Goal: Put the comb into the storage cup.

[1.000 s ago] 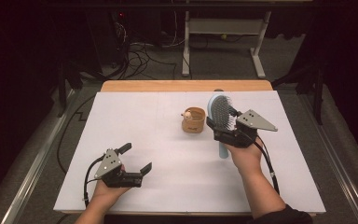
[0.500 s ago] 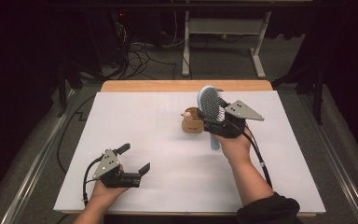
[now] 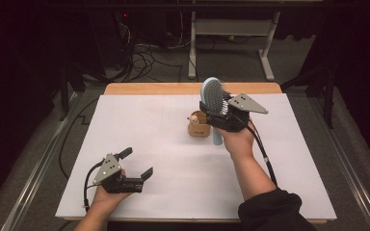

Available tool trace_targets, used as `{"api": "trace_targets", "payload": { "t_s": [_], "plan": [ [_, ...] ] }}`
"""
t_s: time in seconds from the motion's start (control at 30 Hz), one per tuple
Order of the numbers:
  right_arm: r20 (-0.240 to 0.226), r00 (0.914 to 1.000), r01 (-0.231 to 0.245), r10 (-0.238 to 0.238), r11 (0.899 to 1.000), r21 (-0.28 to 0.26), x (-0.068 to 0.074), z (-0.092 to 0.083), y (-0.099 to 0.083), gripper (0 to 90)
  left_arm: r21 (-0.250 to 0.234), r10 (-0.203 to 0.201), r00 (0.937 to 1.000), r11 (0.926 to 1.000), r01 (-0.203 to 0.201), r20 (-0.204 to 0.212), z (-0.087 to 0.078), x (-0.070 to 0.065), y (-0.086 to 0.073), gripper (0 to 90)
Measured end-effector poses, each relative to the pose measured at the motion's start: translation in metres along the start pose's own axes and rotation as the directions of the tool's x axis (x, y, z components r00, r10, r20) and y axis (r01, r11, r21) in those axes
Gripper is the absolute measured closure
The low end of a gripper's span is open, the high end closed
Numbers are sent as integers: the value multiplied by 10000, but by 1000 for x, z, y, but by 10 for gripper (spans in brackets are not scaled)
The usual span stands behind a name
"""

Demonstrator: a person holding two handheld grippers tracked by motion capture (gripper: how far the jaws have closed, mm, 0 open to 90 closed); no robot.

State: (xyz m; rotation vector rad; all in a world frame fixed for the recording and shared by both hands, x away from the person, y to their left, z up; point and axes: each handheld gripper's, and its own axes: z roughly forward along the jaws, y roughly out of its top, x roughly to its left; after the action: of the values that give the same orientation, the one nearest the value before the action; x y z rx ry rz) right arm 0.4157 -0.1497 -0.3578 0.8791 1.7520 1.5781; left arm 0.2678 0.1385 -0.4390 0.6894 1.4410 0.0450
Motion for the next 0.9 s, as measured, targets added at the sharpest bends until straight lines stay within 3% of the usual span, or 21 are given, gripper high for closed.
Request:
{"api": "trace_targets", "payload": {
  "t_s": [0.23, 0.6, 0.9],
  "plan": [
    [75, 10000, 6, -5, 9997, -228, 0, 6, 12, 206, -6, 185, 9998, 9998, -185, 83, 0, 2, 1, 1],
    [211, 9998, -26, 39, 9981, -616, 0, 20, 28, 206, 16, -102, 9999, 9999, 102, -7, -1, 2, 2, 1],
    [325, 9995, -21, 49, 9964, -844, 0, 35, 36, 206, 38, -68, 10000, 10000, 68, 49, -2, 4, 4, 1]
  ]
}}
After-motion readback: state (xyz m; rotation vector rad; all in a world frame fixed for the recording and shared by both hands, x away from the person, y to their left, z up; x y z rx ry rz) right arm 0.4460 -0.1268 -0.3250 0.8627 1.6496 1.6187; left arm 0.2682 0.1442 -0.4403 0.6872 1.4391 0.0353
